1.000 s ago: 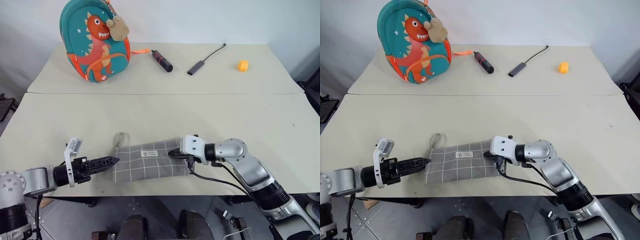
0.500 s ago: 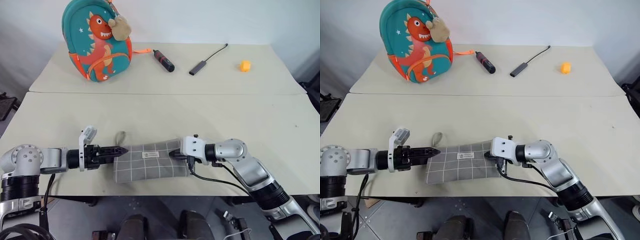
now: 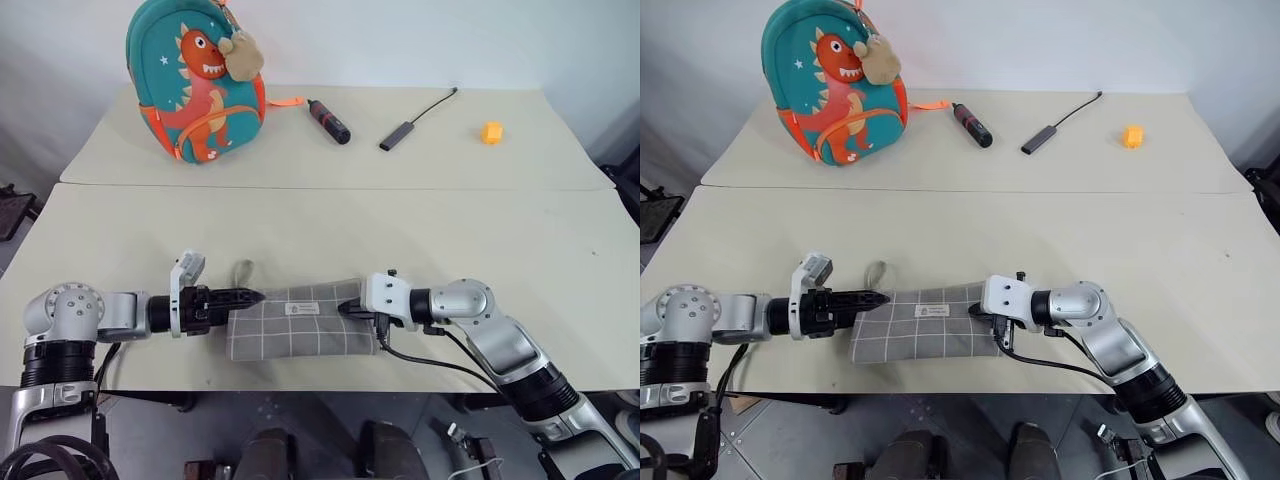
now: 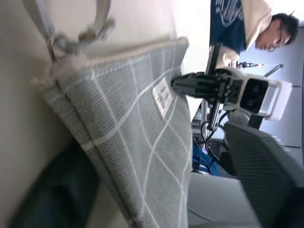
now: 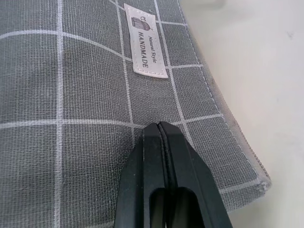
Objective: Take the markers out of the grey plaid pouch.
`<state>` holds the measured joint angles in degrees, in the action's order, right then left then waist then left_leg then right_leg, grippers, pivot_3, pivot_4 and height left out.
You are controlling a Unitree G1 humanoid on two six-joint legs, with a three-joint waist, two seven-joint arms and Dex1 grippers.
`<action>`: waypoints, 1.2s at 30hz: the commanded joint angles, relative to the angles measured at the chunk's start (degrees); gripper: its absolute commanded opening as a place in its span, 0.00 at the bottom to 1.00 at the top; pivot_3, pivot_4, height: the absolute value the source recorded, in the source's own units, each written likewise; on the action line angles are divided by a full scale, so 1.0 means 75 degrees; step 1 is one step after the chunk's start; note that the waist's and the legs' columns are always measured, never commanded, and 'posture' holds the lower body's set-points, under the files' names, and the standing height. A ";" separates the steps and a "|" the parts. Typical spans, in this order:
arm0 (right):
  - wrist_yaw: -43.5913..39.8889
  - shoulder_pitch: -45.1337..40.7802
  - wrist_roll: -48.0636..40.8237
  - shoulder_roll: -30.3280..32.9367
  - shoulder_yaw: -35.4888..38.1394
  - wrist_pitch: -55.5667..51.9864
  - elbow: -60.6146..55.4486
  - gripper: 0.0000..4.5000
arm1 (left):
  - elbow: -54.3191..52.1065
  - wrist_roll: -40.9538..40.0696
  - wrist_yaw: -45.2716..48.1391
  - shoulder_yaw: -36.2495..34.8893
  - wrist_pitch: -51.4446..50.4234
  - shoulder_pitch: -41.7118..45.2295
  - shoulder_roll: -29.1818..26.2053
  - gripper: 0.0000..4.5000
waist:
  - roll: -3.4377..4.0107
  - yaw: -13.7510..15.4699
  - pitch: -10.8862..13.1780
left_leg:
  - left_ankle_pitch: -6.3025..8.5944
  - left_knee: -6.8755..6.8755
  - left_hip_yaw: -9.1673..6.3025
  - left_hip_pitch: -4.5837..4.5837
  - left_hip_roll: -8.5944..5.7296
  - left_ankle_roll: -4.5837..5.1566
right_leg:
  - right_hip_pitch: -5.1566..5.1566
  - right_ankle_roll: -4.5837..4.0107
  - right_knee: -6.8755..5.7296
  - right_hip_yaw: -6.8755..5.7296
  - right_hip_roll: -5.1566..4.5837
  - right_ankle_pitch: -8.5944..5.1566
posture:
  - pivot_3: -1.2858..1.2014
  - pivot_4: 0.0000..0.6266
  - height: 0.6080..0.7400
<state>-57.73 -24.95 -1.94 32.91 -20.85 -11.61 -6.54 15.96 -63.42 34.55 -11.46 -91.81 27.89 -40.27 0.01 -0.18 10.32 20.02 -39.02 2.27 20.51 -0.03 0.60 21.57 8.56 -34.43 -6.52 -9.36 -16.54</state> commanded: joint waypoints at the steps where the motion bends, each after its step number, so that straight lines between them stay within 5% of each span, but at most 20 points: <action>1: -0.0001 0.0027 0.0003 -0.0009 0.0069 0.0089 -0.0131 0.00 | -0.0022 0.0031 -0.0045 0.0151 -0.0092 -0.0130 0.0055 0.60 | 0.0000 -0.0007 0.0000 | 0.0000 0.0001 0.0000 0.0000 0.0000 0.0000 | 0.0000 0.0000 0.0000 0.0000 0.0000 0.0000 | 0.52 0.24 1.00; 10: -0.0345 0.0158 -0.0450 -0.0025 0.0161 0.0271 -0.0286 0.00 | -0.0052 -0.0072 0.0009 0.0177 -0.0092 -0.0174 0.0074 0.01 | 0.0001 0.0007 0.0000 | 0.0000 0.0003 0.0001 0.0000 0.0002 0.0000 | 0.0001 0.0000 0.0002 0.0000 0.0000 0.0000 | 0.52 0.24 1.00; 16: -0.1021 0.0540 -0.1986 0.0016 0.1067 0.0393 -0.0799 0.00 | -0.0241 0.0071 -0.0132 -0.0438 0.0071 -0.0162 0.0489 0.01 | 0.0003 0.0027 0.0003 | 0.0000 0.0007 -0.0001 0.0001 0.0000 0.0000 | 0.0000 0.0001 0.0007 -0.0002 0.0000 0.0000 | 0.52 0.24 1.00; 20: -0.1320 0.0839 -0.4268 0.0496 0.2463 -0.1385 -0.1364 0.19 | -0.1885 0.1143 0.1168 -0.0074 0.2897 -0.0910 0.0296 0.00 | -0.0005 0.0041 0.0013 | 0.0000 0.0003 -0.0006 0.0010 0.0007 0.0002 | -0.0002 0.0006 0.0018 -0.0005 -0.0005 0.0004 | 0.52 0.24 1.00; 26: -0.1382 0.1197 -0.6198 0.1955 0.4172 -0.3997 -0.0772 0.65 | -0.2781 0.2790 0.3061 0.0430 0.6921 -0.1462 0.0474 0.00 | 0.0019 0.0109 0.0034 | 0.0008 0.0006 -0.0018 0.0058 0.0023 0.0005 | 0.0014 0.0005 0.0067 -0.0036 -0.0006 0.0005 | 0.52 0.24 1.00; 30: -0.0715 0.0038 -0.7934 0.2542 0.5031 -0.6202 -0.0023 0.95 | -0.2192 0.5169 0.3197 0.1286 1.1689 -0.1255 0.1564 0.00 | 0.0054 0.0158 0.0053 | 0.0013 0.0001 0.0001 0.0085 0.0006 0.0016 | 0.0031 0.0010 0.0082 -0.0050 -0.0007 0.0017 | 0.52 0.24 1.00; 36: 0.0799 -0.1686 -0.9121 0.2032 0.4690 -0.8126 0.0220 1.00 | -0.0550 0.7192 0.2463 0.1867 1.5684 -0.0716 0.2551 0.00 | 0.0039 0.0209 0.0068 | 0.0009 -0.0011 0.0027 0.0107 0.0019 0.0027 | 0.0040 0.0012 0.0102 -0.0078 0.0001 0.0048 | 0.52 0.24 1.00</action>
<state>-55.35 -36.00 -67.64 49.98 15.31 -68.95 -4.76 9.16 -13.60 55.04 2.21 17.60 21.62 -21.31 0.31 1.39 10.83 20.10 -39.10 2.58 21.35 0.09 0.82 21.89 8.65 -33.67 -7.11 -9.36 -16.18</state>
